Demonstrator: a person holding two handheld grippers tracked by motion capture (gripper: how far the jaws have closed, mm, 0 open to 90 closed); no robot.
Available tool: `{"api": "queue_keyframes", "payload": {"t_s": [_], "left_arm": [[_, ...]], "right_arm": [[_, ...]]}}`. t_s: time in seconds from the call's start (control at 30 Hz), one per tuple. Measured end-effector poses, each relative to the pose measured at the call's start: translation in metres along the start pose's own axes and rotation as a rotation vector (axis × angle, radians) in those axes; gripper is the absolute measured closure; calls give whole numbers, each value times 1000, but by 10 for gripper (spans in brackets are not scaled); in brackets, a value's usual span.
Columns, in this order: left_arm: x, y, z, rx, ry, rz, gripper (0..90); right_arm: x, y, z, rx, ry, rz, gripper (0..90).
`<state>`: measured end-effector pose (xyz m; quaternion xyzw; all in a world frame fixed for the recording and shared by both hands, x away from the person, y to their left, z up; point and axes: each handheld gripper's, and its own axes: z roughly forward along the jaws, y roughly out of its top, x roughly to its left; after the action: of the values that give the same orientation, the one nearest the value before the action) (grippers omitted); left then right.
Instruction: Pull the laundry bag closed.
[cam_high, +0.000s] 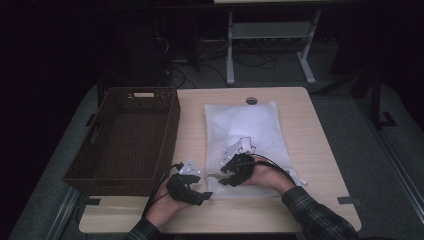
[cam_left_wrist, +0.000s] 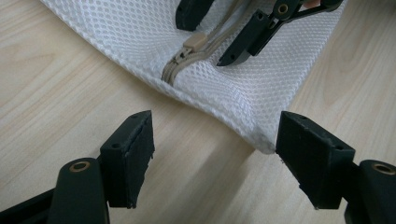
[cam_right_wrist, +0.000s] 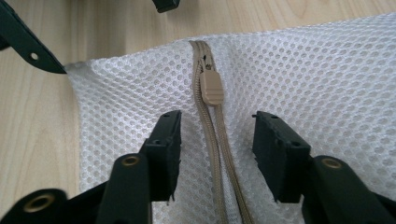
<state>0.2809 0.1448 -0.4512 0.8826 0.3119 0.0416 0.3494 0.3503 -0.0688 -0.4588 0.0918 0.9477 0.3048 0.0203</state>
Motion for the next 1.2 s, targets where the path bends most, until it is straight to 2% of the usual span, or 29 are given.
{"api": "queue_keyframes", "payload": {"t_s": [0.1, 0.23, 0.3, 0.4, 0.47, 0.53, 0.67, 0.73, 0.9, 1.03, 1.2], "left_arm": [[1, 1, 3, 5, 6, -8, 277], [1, 3, 7, 10, 17, -17, 277], [2, 4, 8, 13, 25, -25, 277], [2, 5, 9, 12, 16, -48, 278], [2, 6, 10, 12, 16, -47, 284], [2, 8, 10, 5, 7, -52, 285], [5, 15, 10, -35, -22, -81, 299], [5, 19, 12, -43, -16, -77, 309], [12, 26, 13, -81, -5, -59, 463], [16, 31, 9, -105, -29, -36, 548], [18, 36, 9, -106, -36, -14, 654]], "right_arm": [[1, -1, 0, -11, -5, 1, 611], [5, -2, 0, -27, 0, -11, 808], [5, -3, 0, -33, 2, -15, 829], [5, -5, 0, -54, -6, 4, 845], [5, -5, -2, -69, -21, 12, 850], [5, -4, -9, -106, -29, 15, 851], [8, -3, -17, -139, -63, 5, 850], [9, -2, -21, -154, -77, 5, 850], [5, -4, -31, -206, -51, 30, 850], [4, -7, -36, -213, -41, 40, 850], [2, -9, -40, -218, -47, 37, 848]]}}
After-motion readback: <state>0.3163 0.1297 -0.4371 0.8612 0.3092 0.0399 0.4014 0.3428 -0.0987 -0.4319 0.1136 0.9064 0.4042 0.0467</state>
